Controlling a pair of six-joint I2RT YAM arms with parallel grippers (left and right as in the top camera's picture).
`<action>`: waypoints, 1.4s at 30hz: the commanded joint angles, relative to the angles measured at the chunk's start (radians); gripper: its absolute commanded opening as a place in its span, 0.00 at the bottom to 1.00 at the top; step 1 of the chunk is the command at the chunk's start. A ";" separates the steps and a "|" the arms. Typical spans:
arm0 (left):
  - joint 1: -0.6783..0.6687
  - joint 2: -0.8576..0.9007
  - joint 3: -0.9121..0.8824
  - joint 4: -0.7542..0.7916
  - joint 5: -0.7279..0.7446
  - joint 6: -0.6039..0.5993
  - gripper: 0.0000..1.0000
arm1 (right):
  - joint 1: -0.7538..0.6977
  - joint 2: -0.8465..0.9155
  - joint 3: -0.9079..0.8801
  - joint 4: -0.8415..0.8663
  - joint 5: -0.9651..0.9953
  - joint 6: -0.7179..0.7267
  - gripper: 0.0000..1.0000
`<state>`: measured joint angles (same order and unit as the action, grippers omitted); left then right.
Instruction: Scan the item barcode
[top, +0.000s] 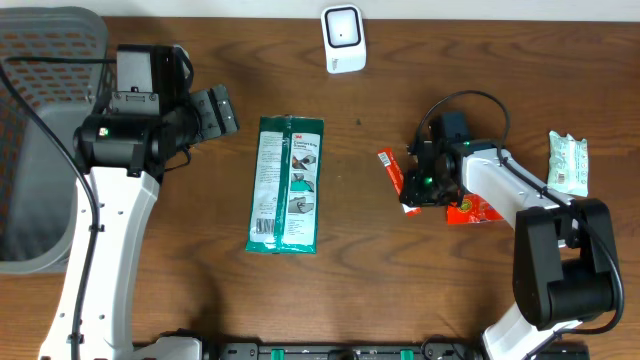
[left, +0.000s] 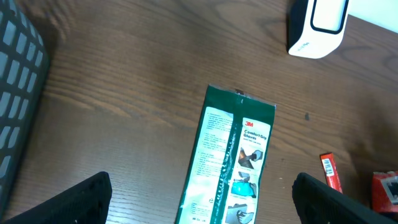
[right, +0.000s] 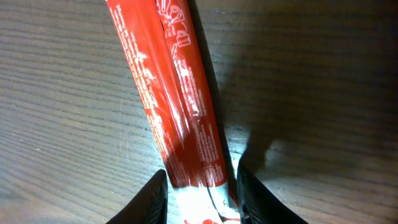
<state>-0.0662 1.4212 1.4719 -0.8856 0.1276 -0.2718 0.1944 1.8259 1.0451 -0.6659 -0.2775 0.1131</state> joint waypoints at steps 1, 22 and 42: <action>0.004 -0.002 0.000 0.000 -0.006 0.009 0.93 | -0.012 0.018 -0.011 0.001 -0.005 -0.005 0.31; 0.004 -0.002 0.000 0.000 -0.006 0.010 0.93 | 0.040 0.018 -0.035 -0.005 0.127 0.031 0.23; 0.004 -0.002 0.000 0.000 -0.006 0.010 0.93 | 0.229 0.018 -0.098 0.031 0.346 0.100 0.01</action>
<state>-0.0662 1.4212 1.4719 -0.8856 0.1280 -0.2718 0.3885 1.7912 1.0000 -0.6193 0.0502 0.1982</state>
